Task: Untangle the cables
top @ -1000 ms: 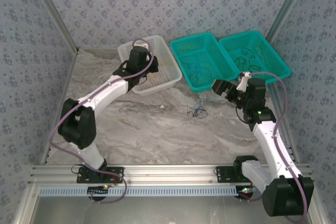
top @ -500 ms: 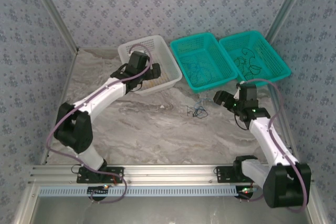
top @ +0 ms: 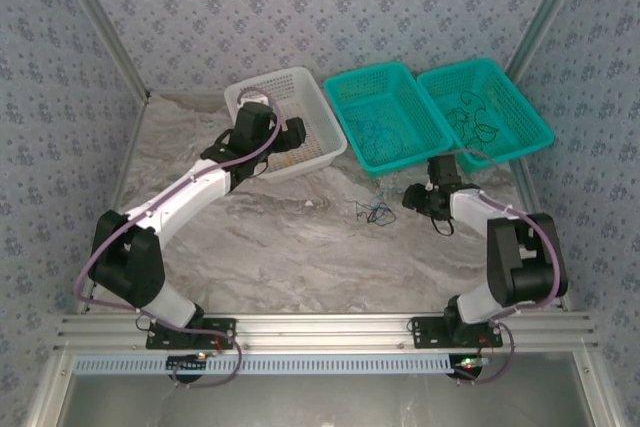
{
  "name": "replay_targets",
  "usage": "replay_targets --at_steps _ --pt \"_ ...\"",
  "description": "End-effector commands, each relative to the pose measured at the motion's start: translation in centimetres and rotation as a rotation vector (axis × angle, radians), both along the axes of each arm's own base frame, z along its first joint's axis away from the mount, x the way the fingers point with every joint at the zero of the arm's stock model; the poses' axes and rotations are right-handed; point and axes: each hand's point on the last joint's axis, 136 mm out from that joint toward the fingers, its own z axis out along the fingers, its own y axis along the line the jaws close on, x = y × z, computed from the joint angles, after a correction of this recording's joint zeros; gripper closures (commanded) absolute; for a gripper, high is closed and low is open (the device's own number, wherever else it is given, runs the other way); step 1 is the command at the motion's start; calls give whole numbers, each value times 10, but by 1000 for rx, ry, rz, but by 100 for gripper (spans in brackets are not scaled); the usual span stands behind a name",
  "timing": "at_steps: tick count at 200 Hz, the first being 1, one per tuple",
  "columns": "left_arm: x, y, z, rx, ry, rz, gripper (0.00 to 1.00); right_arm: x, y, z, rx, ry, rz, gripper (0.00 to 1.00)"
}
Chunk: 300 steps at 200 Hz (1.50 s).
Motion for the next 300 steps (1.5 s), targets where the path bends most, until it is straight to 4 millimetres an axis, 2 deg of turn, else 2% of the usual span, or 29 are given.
replay_targets --at_steps 1,44,58,101,125,141,162,215,263,278,300 --pt "-4 -2 11 -29 -27 -8 1 24 -5 6 -43 -63 -6 46" --pt "-6 -1 15 -34 -34 -10 1 36 4 -6 -46 -42 29 50" --pt "-6 -2 16 -40 -37 -13 1 37 5 -10 -61 -35 32 54" --pt "-9 -8 23 -70 -52 -46 1 32 8 -14 -75 -31 45 73" --pt "-11 -15 29 -80 -69 -66 1 32 10 -3 -83 -68 67 90" --pt "-12 -22 34 -87 -76 -96 1 33 11 16 -92 -126 87 100" --pt "-17 -39 41 -95 -109 -176 1 32 12 46 -92 -220 95 100" --pt "-48 -118 55 -56 -219 -527 1 14 30 131 -14 -479 202 100" --pt "-86 -186 41 -26 -286 -827 1 -10 48 220 61 -722 317 100" --pt "-99 -203 34 0 -314 -890 1 -15 52 235 93 -752 329 100" --pt "-110 -218 25 15 -333 -938 1 -17 58 248 142 -769 341 100"
